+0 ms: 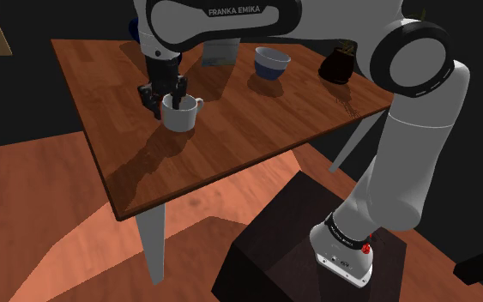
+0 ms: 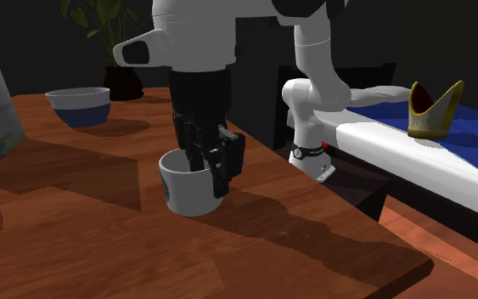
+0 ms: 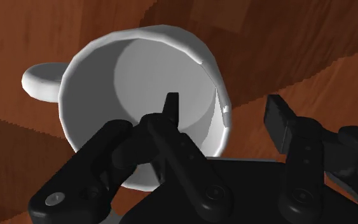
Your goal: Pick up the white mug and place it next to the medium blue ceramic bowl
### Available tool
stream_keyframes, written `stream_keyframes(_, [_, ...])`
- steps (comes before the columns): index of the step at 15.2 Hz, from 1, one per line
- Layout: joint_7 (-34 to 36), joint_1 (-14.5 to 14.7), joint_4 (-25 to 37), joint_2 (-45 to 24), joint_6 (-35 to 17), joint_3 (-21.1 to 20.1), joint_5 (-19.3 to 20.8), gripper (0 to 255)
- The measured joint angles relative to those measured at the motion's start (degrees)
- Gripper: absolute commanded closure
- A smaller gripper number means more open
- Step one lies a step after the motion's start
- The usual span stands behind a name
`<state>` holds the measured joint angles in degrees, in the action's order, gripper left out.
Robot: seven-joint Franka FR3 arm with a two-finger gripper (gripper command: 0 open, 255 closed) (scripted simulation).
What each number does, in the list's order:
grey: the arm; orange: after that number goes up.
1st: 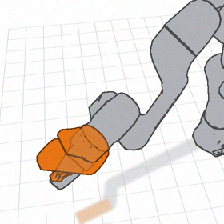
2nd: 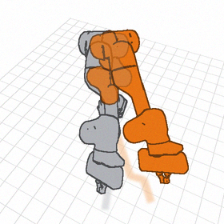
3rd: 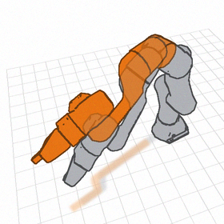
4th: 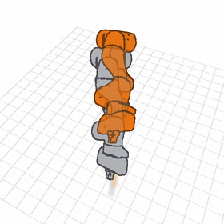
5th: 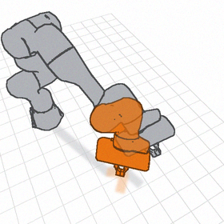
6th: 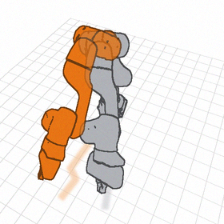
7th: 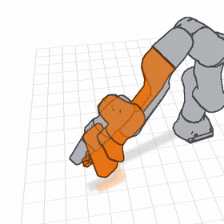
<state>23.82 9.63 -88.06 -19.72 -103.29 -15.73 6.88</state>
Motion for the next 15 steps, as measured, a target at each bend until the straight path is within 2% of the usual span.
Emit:
stream_keyframes(9, [0.0,0.0,0.0,0.0,0.0,0.0,0.0,255])
stream_keyframes(15, [-0.3,0.0,3.4,0.4,3.7,-0.1,-0.2,255])
